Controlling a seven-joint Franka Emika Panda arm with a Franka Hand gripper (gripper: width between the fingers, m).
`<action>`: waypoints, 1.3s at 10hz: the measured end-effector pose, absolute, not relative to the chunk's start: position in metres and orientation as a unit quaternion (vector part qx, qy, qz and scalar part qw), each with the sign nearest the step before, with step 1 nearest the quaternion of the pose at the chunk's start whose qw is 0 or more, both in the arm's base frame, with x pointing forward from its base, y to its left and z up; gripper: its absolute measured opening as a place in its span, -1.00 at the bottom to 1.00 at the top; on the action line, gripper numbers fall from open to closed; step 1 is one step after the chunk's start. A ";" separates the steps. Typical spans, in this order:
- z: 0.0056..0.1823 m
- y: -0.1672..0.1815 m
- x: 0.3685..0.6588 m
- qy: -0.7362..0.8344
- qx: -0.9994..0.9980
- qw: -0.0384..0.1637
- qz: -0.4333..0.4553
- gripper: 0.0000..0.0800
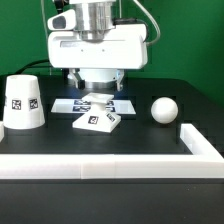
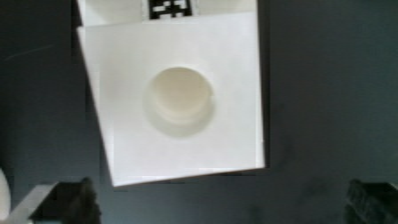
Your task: Assemble lamp
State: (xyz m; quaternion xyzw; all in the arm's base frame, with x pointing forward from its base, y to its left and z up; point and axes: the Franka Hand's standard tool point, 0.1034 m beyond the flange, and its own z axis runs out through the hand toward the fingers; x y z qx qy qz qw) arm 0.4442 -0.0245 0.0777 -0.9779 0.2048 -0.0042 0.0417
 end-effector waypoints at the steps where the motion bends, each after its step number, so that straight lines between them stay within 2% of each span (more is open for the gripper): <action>1: 0.076 -0.025 0.442 0.203 -0.978 0.041 -0.005 0.75; 10: 0.046 -0.021 0.425 0.190 -0.981 0.031 -0.004 0.75; 13: 0.043 -0.020 0.424 0.189 -0.982 0.031 0.000 0.75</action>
Offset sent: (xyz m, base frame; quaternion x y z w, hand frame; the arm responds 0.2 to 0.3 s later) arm -0.0080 0.0000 -0.0102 -0.0014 0.0094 0.0085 0.9999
